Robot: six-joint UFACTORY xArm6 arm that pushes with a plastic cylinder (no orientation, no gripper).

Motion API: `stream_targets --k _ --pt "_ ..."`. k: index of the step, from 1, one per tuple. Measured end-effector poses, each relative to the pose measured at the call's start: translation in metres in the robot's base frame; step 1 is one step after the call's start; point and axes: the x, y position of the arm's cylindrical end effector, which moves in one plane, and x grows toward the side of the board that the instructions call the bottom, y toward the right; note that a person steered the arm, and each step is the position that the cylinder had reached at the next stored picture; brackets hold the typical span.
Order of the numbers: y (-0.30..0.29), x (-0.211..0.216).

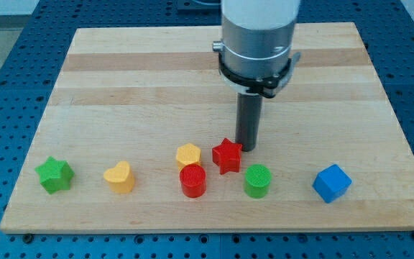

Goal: Slide the red star and yellow hexagon diagonal to each other

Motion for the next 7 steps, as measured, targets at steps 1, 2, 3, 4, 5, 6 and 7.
stream_targets --k 1,2,3,4,5,6,7 --pt "0.009 0.003" --pt "0.004 0.003" --pt "-0.013 0.003" --pt "-0.025 0.002" --pt "-0.028 0.002" --pt "-0.038 0.002" --pt "-0.038 0.009"
